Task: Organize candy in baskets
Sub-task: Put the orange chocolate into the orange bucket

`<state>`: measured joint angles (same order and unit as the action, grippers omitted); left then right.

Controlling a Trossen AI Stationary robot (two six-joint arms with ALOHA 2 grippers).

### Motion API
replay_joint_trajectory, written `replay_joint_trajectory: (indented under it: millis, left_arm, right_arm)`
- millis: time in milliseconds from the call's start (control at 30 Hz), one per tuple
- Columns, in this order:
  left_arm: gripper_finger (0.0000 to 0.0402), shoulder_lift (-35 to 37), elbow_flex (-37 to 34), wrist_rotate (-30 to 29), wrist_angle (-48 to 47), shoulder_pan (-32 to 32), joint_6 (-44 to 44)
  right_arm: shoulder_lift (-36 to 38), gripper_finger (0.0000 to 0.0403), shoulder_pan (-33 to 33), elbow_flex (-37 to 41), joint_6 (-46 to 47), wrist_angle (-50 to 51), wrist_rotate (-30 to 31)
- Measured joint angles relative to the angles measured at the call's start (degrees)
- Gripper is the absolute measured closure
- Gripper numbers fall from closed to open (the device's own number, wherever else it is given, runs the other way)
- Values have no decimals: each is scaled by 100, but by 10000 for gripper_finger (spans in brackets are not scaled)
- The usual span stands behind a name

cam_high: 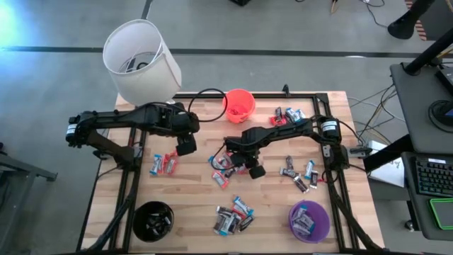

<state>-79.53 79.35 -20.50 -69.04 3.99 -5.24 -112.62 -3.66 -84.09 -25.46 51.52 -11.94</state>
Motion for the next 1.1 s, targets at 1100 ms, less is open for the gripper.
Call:
replay_joint_trajectory:
  millis: [1100]
  left_arm:
    - [232, 0, 0, 1, -17, -2, -152]
  right_arm:
    - [1858, 394, -689, 0, 614, 605, 455]
